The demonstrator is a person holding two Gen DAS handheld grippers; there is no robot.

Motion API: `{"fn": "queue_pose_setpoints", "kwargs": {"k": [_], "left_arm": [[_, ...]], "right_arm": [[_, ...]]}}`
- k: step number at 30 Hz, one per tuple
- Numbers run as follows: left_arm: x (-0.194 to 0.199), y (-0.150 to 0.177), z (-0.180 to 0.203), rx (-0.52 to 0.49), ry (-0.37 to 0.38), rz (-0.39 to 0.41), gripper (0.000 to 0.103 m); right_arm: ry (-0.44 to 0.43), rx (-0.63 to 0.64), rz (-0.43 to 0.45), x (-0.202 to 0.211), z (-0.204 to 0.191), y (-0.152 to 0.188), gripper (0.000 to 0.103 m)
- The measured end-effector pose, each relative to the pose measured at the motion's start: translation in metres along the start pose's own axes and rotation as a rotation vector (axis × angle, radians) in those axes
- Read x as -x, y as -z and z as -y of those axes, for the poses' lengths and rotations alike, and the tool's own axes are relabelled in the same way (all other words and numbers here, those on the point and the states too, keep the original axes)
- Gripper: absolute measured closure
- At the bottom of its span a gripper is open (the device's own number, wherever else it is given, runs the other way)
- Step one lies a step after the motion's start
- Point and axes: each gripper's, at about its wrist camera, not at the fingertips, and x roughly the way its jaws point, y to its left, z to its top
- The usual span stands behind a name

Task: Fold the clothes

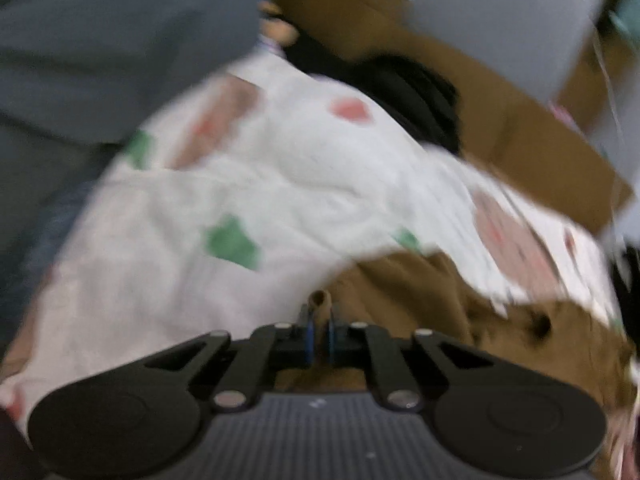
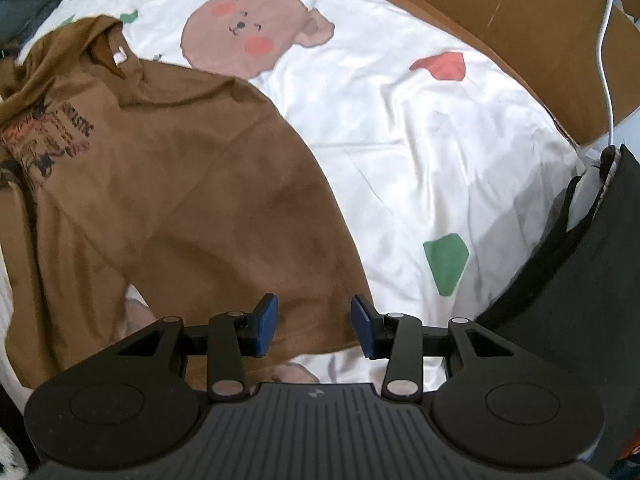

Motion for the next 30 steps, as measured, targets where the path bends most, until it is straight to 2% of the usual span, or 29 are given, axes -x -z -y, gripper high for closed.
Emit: {"fn": "queue_pose_setpoints", "kwargs": {"k": [4,9,10,11,13,17,20,25,27,28,29,30], "left_arm": [[0.015,-0.010,-0.035,0.099,-0.089,0.050,0.096],[0.024,-0.016,-0.070,0.216,-0.203,0.102,0.096],[0.025,-0.017,-0.076,0.235,-0.220,0.109,0.096],[0.026,-0.017,-0.082,0.251,-0.236,0.115,0.096],[0.025,-0.019,-0.090,0.262,-0.269,0.121,0.097],[0.018,-0.025,-0.103,0.286,-0.324,0.118,0.097],[0.007,-0.034,-0.107,0.295,-0.357,0.103,0.097],[-0.012,-0.043,-0.105,0.264,-0.437,0.041,0.096],[-0.019,-0.044,-0.103,0.273,-0.459,-0.004,0.092],[-0.020,-0.044,-0.101,0.282,-0.455,-0.018,0.086],[-0.020,-0.044,-0.098,0.293,-0.445,-0.027,0.073],[-0.019,-0.044,-0.094,0.293,-0.441,-0.025,0.066]], "right_arm": [[0.041,0.011,0.002,-0.006,0.006,-0.003,0.058],[0.045,-0.024,-0.027,-0.020,0.019,-0.003,0.059],[0.035,-0.044,-0.029,-0.024,0.021,-0.004,0.063],[0.031,-0.055,-0.026,-0.024,0.022,-0.003,0.073],[-0.005,-0.106,-0.032,-0.030,0.027,-0.004,0.081],[-0.008,-0.081,-0.077,-0.037,0.025,-0.005,0.098],[0.006,-0.072,-0.078,-0.035,0.028,-0.006,0.101],[0.077,-0.069,-0.091,-0.030,0.047,-0.015,0.101],[0.091,-0.065,-0.097,-0.030,0.049,-0.016,0.101],[0.101,-0.061,-0.103,-0.030,0.049,-0.017,0.101],[0.112,-0.051,-0.114,-0.030,0.048,-0.016,0.101],[0.123,-0.042,-0.125,-0.031,0.047,-0.015,0.101]]}}
